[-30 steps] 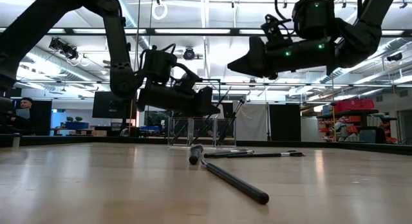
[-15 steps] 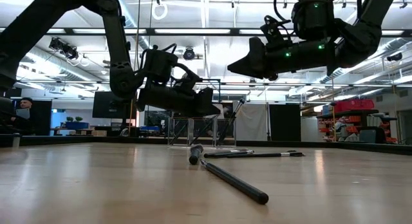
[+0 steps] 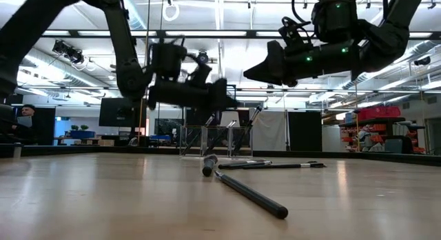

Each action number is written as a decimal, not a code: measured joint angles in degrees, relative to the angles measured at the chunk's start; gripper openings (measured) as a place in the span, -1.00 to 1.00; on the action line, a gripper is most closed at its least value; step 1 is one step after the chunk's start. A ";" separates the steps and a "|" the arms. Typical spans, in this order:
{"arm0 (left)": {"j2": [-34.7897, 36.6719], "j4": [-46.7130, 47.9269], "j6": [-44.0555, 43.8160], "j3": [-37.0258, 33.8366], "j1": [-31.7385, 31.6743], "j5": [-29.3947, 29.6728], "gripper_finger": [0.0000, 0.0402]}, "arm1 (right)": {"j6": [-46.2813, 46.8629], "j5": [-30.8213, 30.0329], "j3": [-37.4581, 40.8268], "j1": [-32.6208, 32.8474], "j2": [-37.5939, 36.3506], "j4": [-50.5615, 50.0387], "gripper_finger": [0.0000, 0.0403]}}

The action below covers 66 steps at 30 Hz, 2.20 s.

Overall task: Put items in baskets/containers
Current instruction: Put the black eyeshadow brush into the transparent organizer

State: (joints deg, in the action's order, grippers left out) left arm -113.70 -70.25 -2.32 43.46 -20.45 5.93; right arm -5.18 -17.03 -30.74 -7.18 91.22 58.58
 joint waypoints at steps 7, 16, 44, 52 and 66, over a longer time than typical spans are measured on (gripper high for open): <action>10.10 17.38 4.41 -0.02 5.06 -3.24 -0.41 | -1.09 7.45 0.02 3.77 -4.45 -12.08 -0.57; 12.65 35.92 7.52 -0.09 15.31 -11.74 -0.41 | 1.59 19.53 0.02 7.60 -5.40 -9.08 -0.57; -0.45 42.17 18.51 7.41 29.04 -32.98 -0.41 | 4.76 17.50 0.02 7.61 -5.37 -10.32 -0.57; -0.44 46.59 19.88 7.41 29.79 -28.31 -0.45 | 4.79 17.50 0.02 7.61 -5.37 -11.20 -0.57; -0.56 48.43 20.12 7.50 29.57 -27.36 -0.73 | 5.51 17.55 0.02 7.68 -5.37 -11.60 -0.57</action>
State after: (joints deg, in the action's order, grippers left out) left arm -114.26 -21.82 17.80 50.96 9.13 -21.44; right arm 0.33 0.52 -30.72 0.50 85.84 46.97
